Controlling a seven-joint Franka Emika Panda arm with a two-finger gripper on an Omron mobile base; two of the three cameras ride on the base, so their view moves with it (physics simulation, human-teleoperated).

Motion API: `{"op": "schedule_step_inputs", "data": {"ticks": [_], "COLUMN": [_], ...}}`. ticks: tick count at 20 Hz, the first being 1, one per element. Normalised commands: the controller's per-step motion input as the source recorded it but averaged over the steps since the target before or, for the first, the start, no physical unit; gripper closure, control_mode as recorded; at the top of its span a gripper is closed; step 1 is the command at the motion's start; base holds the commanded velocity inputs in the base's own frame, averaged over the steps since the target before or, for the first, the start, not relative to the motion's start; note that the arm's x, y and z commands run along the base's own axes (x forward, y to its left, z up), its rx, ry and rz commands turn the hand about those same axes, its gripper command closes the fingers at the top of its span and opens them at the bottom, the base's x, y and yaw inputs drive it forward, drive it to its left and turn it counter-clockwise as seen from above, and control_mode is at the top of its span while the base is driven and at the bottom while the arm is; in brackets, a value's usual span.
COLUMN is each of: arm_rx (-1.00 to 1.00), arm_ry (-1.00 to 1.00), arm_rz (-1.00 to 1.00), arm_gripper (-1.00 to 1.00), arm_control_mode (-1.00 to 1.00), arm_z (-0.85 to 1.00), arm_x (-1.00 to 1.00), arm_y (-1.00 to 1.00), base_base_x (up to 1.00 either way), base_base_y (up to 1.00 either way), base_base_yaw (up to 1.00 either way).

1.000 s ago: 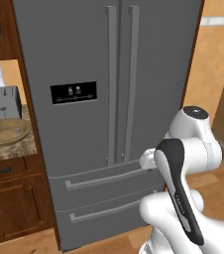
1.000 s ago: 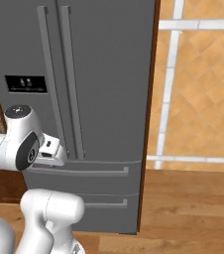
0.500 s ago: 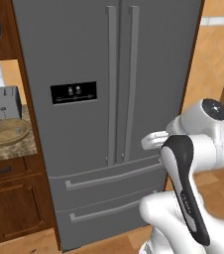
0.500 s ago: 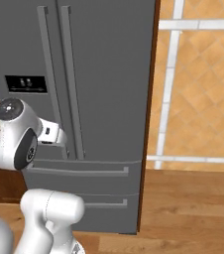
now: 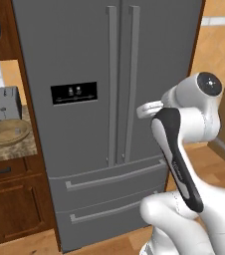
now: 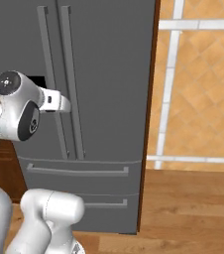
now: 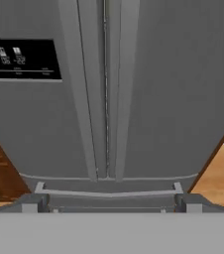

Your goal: Grab a lemon wedge from the fridge and one ice cube from the ice bowl, and put them in the glass of lemonade.

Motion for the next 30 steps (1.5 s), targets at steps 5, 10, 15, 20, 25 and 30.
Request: {"op": "schedule_step_inputs", "data": {"ticks": [5, 10, 15, 20, 25, 30], "arm_rx": [0.00, 0.00, 0.01, 0.01, 0.00, 0.03], "arm_ry": [0.01, 0.08, -0.03, -0.01, 0.00, -0.13], "arm_rz": [-0.03, 0.00, 0.00, 0.00, -0.02, -0.03], "arm_gripper": [-1.00, -1.00, -1.00, -1.00, -1.00, -1.00], "arm_control_mode": [-1.00, -1.00, -1.00, -1.00, -1.00, -1.00], "arm_z": [-0.12, -0.04, 0.45, 0.58, -0.40, -0.22], "arm_x": [0.66, 1.00, 0.45, 0.14, 0.58, 0.28], "arm_y": [0.00, 0.00, 0.00, 0.08, 0.24, 0.00], "base_base_x": [0.00, 0.00, 0.00, 0.00, 0.00, 0.00], "base_base_y": [0.00, 0.00, 0.00, 0.00, 0.00, 0.00], "base_base_yaw": [0.00, 0.00, 0.00, 0.00, 0.00, 0.00]}}
